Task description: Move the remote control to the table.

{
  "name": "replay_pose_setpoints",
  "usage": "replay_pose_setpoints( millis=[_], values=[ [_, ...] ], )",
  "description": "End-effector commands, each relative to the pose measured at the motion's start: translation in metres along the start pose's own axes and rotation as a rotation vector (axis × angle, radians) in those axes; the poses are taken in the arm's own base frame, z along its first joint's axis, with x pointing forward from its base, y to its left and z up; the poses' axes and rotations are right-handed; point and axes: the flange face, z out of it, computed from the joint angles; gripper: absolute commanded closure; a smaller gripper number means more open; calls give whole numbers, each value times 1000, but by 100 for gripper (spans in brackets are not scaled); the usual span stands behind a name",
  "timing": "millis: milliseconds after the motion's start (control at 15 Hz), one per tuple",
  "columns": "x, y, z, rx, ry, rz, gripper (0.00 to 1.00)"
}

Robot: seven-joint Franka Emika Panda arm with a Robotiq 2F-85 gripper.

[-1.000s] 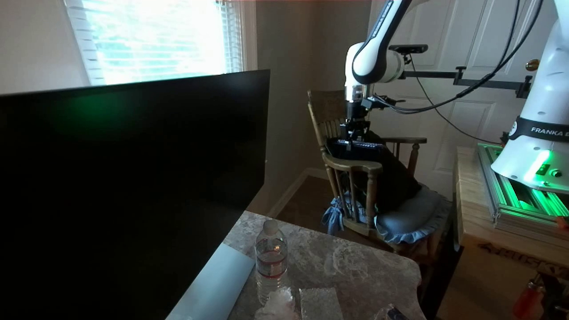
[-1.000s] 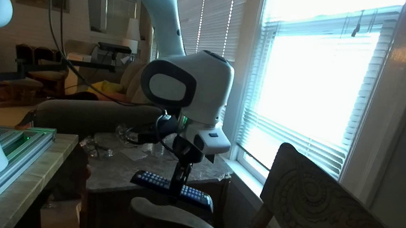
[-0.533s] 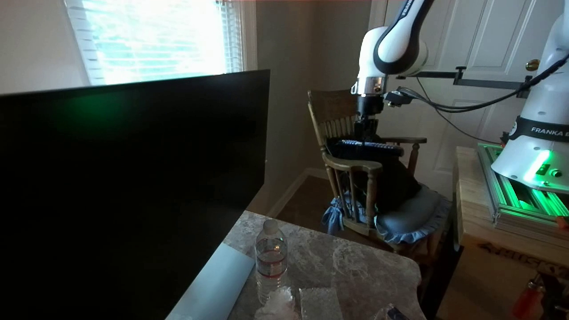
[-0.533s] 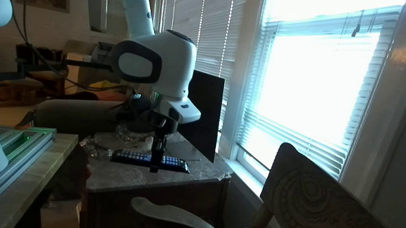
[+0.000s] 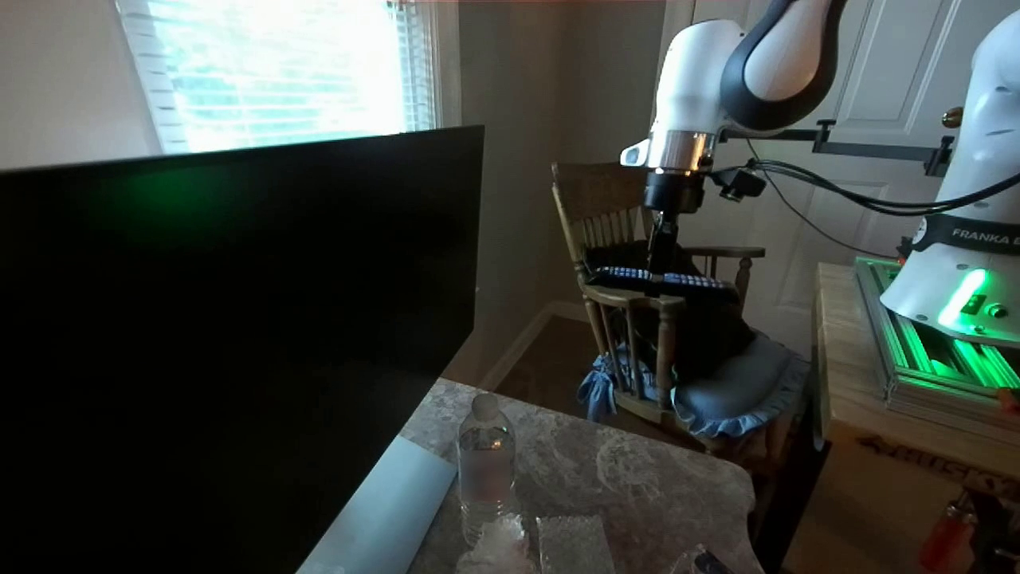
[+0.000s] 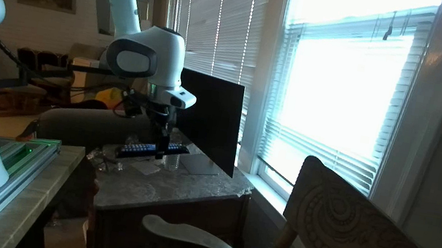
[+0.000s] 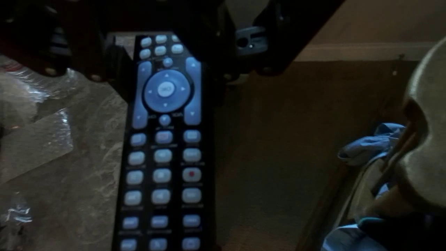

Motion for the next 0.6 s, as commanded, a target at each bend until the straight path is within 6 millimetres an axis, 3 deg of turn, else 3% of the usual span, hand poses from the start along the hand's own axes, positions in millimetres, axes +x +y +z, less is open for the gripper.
replay_pose_setpoints(
  millis=[0,133,333,400,533],
  values=[
    [0,-14,0,2,3,-27,47],
    [-1,-25,0,4,4,-48,47],
    [0,-22,0,3,5,-42,47],
    [0,-22,0,3,6,-42,72],
    [5,-43,6,20,24,-38,72]
  ],
)
